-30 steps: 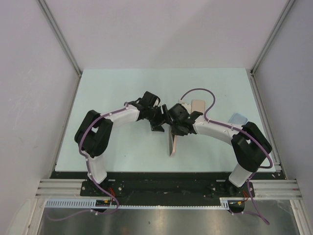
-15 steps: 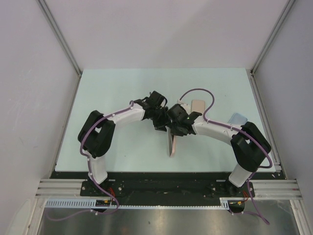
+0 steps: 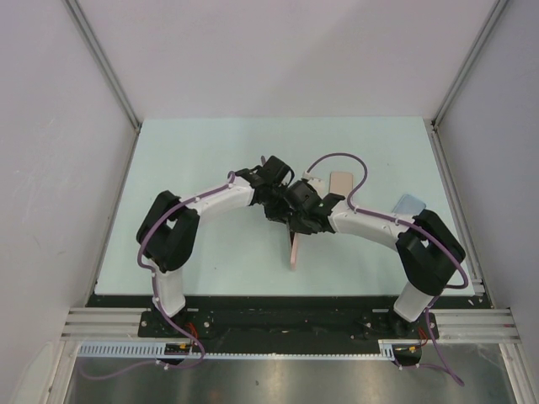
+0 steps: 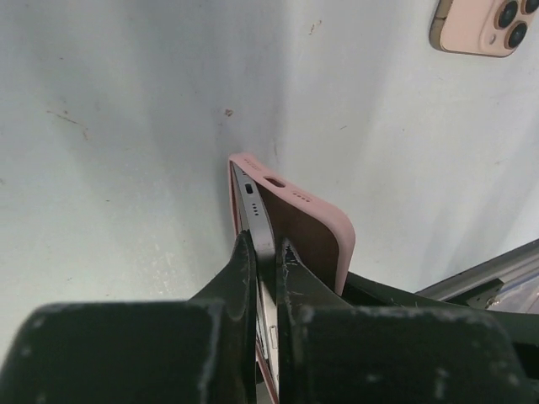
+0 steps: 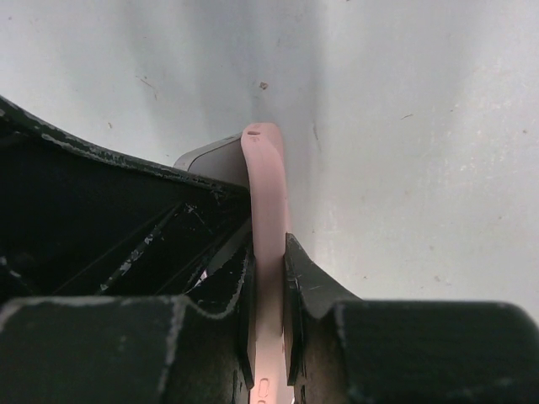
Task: Take the phone out of the phone case
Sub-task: Remove the phone case from the phone.
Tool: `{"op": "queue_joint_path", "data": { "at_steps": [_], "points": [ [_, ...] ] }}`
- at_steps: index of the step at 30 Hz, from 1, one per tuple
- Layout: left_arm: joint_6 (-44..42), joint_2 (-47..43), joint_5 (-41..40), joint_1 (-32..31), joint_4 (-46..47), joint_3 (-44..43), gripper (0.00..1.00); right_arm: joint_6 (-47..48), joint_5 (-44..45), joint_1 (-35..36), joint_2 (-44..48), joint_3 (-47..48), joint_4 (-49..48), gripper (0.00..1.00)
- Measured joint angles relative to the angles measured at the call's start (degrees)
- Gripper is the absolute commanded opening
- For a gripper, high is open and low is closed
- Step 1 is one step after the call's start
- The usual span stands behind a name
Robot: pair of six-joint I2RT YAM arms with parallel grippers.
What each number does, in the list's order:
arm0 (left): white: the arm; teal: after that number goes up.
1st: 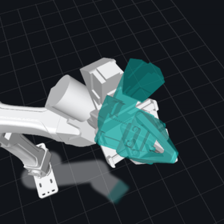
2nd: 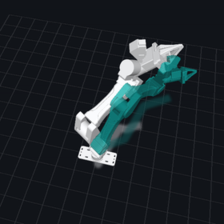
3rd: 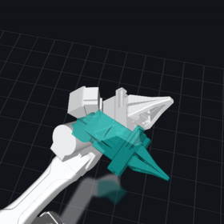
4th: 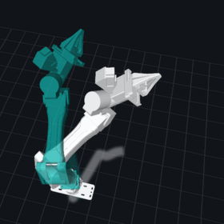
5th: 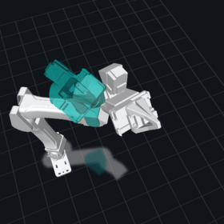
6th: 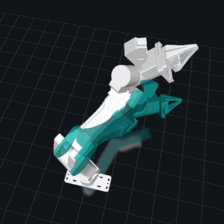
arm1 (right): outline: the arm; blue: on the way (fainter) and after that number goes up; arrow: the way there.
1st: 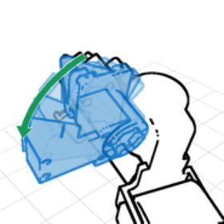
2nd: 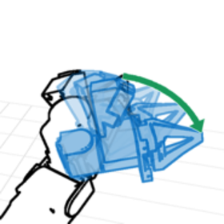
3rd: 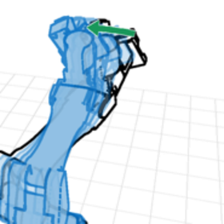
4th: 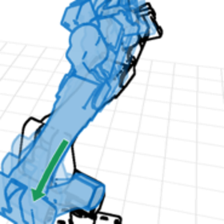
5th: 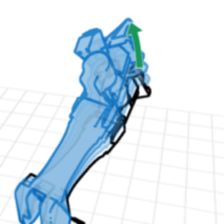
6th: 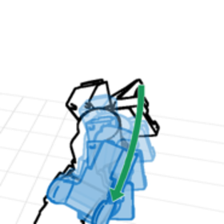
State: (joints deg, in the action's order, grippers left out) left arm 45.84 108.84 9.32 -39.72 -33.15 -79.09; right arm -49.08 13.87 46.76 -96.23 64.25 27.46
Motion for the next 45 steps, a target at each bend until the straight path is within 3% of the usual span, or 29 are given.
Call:
{"op": "queue_joint_path", "data": {
  "at_steps": [12, 18, 25, 40, 45],
  "points": [
    [0.11, -0.94, -1.22, -0.09, -0.26, 0.63, 0.0, -1.05, -0.07, -0.17, 0.35, 0.07, 0.5, 0.0],
    [2.23, -4.37, 5.46, 1.38, 7.39, 6.23, 0.0, -0.96, -2.4, -2.45, 6.47, -4.55, -1.11, 0.0],
    [2.75, -6.1, 7.61, 1.44, 9.66, 5.35, 0.0, -0.24, -2.89, -4.5, 11.52, -6.12, -1.81, 0.0],
    [5.51, -6.95, 3.98, 2.45, 4.94, 2.89, 0.0, 0.07, -1.42, -4.63, 11.58, -6.12, -4.46, 0.0],
    [8.35, -6.34, -1.84, 3.74, -3.8, -1.95, 0.0, -0.17, 1.62, -4.63, 11.61, -5.95, -5.46, 0.0]
  ]
}}
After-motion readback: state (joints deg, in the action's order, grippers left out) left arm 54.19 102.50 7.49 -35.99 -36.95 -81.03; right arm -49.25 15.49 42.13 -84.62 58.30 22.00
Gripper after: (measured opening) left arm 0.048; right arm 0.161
